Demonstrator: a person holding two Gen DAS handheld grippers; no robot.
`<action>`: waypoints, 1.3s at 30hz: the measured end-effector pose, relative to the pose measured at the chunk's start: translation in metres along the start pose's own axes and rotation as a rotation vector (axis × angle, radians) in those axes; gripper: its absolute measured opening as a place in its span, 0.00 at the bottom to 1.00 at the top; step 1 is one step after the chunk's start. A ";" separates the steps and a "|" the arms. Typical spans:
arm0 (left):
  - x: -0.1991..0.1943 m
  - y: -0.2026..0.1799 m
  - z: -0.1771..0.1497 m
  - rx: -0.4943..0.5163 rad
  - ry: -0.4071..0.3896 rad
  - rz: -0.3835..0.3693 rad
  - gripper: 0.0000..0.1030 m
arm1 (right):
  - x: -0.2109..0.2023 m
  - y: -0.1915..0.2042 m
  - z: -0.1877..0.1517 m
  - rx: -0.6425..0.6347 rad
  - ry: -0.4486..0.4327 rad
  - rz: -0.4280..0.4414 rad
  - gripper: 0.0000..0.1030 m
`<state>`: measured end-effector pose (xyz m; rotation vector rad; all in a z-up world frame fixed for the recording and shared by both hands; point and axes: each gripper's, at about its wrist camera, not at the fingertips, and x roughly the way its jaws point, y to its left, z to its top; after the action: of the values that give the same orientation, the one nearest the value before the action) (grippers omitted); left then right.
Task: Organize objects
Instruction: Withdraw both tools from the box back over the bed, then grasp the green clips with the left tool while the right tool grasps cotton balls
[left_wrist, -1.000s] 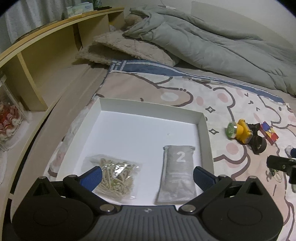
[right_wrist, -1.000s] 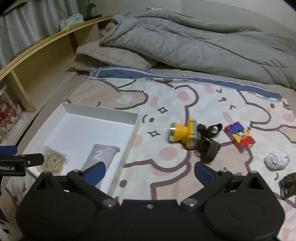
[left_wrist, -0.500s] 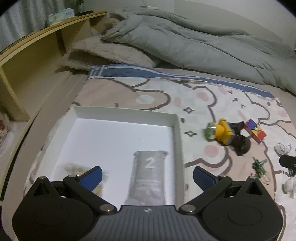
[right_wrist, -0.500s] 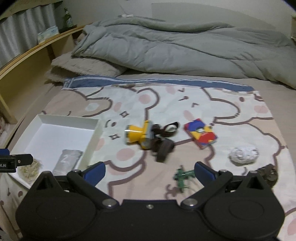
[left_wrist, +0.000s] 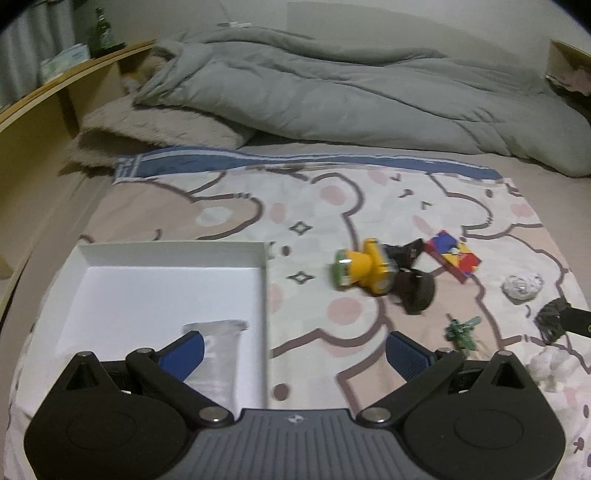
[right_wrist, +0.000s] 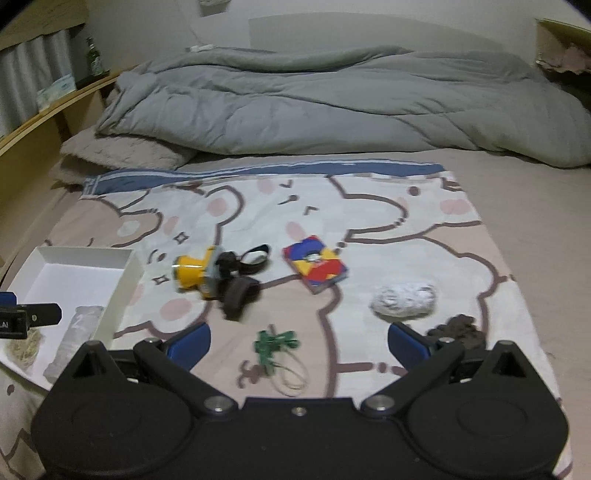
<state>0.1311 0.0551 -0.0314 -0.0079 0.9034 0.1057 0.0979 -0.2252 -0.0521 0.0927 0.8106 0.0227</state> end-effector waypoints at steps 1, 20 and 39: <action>0.001 -0.005 0.001 0.008 -0.002 -0.010 1.00 | -0.001 -0.005 -0.001 0.004 -0.002 -0.005 1.00; 0.026 -0.076 0.000 0.073 -0.064 -0.063 1.00 | -0.005 -0.074 -0.013 0.066 -0.048 -0.124 1.00; 0.094 -0.141 -0.011 0.016 0.072 -0.244 0.93 | 0.029 -0.100 -0.044 0.183 0.089 -0.124 1.00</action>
<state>0.1935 -0.0772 -0.1172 -0.1075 0.9686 -0.1293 0.0845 -0.3203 -0.1120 0.2149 0.9047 -0.1653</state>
